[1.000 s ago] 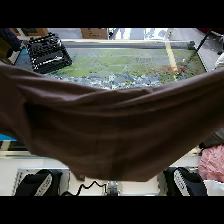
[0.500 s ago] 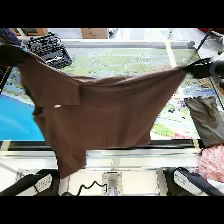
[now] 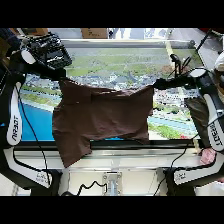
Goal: Fold the shirts.
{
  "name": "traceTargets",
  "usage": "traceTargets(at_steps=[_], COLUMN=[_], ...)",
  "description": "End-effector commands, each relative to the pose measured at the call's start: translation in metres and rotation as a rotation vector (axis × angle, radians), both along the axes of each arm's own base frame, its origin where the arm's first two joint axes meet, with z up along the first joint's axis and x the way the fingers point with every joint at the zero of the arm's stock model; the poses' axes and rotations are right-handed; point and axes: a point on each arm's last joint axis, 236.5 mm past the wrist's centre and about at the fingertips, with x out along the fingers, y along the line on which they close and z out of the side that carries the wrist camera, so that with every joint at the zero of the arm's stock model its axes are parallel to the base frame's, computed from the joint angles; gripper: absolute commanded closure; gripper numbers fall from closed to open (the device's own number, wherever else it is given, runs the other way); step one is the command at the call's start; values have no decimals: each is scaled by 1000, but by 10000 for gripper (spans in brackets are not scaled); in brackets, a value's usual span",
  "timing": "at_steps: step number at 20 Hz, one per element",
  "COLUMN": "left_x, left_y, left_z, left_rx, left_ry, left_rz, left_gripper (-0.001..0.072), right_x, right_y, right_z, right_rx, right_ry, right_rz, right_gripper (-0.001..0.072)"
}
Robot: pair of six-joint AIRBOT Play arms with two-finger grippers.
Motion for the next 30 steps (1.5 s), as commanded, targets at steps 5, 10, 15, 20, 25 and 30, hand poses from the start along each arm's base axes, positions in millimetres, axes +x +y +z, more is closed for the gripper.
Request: traceTargets(at_steps=[5, 10, 15, 20, 25, 30], left_x=[67, 69, 48, -24, -72, -115], left_y=[28, 58, 54, 56, 69, 80], left_z=[-38, -32, -32, -57, -57, -13], left_rx=[46, 67, -113, -99, -96, -224], left_ry=[-62, -31, 64, 374, 501, 448], left_rz=[145, 209, 185, 123, 144, 185], left_gripper=[703, 670, 121, 13, 13, 14], right_x=[76, 122, 105, 25, -40, -73], right_y=[21, -3, -21, -35, -26, -16], right_z=[-37, 43, 36, -27, -65, -61], right_rx=[42, 79, 67, -115, -105, -65], right_ry=[-92, -254, -141, 206, 451, 508], right_rz=[-104, -198, -201, -61, 28, 72], right_gripper=[693, 431, 199, 199, 207, 275])
